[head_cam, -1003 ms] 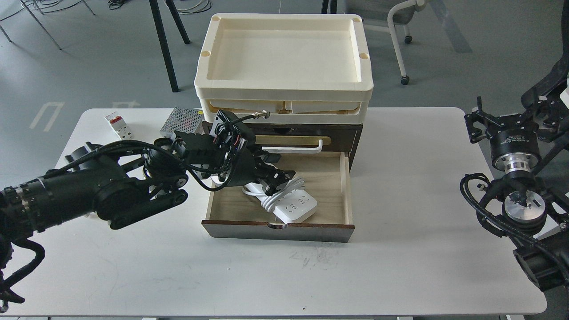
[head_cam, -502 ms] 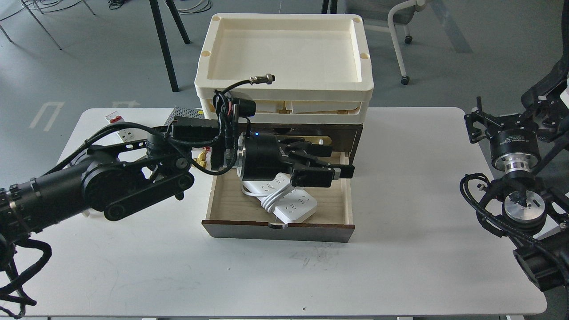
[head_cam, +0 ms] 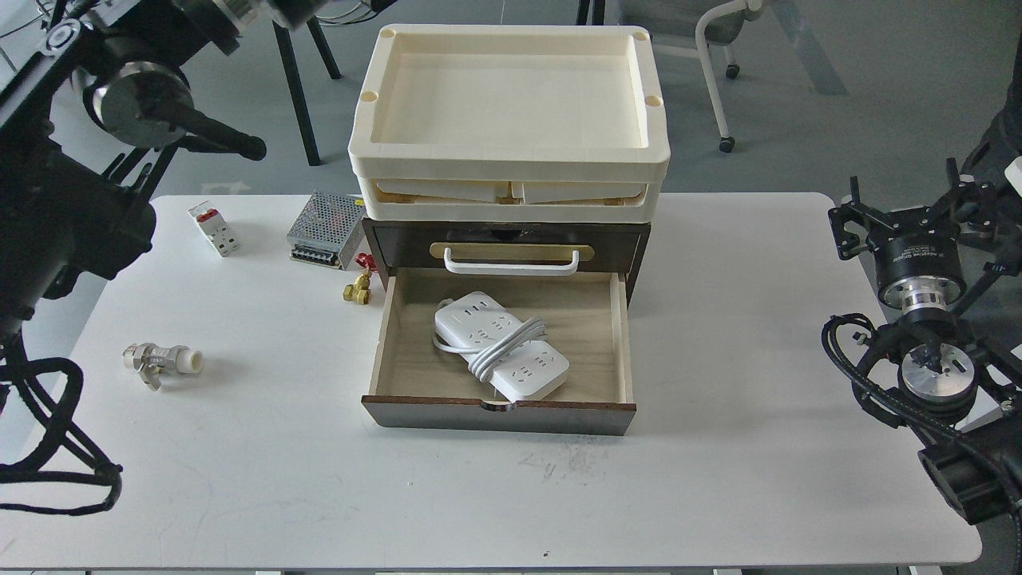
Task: Put charging cable into cabinet
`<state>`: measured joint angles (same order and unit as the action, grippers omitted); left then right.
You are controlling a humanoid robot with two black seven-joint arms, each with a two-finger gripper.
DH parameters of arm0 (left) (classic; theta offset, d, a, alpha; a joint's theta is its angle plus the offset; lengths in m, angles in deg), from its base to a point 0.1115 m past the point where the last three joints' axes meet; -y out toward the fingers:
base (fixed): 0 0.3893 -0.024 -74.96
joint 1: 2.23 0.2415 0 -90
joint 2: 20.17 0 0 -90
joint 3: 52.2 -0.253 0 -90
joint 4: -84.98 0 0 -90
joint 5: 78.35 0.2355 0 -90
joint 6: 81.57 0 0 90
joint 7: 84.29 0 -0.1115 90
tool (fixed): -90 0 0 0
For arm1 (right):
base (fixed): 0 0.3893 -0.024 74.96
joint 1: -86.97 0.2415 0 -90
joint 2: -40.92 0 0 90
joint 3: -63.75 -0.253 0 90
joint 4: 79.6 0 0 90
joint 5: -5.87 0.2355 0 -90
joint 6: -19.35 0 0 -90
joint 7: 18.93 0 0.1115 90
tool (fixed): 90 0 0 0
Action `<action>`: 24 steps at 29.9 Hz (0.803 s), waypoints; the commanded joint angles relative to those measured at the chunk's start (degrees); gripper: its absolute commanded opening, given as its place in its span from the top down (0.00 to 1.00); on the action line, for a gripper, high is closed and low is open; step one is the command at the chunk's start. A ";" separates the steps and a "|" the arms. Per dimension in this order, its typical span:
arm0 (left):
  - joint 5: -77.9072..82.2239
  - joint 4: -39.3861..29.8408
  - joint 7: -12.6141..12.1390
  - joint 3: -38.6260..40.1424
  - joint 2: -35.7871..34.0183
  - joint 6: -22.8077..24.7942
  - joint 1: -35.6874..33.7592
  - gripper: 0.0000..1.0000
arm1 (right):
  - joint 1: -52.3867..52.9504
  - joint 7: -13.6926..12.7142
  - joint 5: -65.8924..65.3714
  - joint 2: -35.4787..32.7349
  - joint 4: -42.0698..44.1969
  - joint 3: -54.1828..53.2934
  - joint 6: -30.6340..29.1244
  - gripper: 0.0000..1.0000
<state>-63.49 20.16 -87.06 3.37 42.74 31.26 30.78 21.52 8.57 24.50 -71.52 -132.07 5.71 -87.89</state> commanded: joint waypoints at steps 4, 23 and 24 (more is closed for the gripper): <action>-16.34 22.06 -0.39 6.83 -2.18 4.04 2.32 0.01 | 0.50 -1.57 0.00 0.02 0.26 0.38 0.19 0.00; -28.49 37.22 1.37 7.36 -0.61 5.16 20.33 0.00 | 0.68 -1.66 0.35 0.29 0.26 -0.58 2.12 0.00; -28.40 37.22 1.37 6.92 0.09 5.16 21.03 0.00 | 0.76 -1.66 0.35 0.29 0.26 -0.58 2.12 0.00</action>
<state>-92.38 57.09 -85.57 11.54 40.90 36.44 50.35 22.29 7.00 24.76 -71.23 -131.62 5.10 -85.69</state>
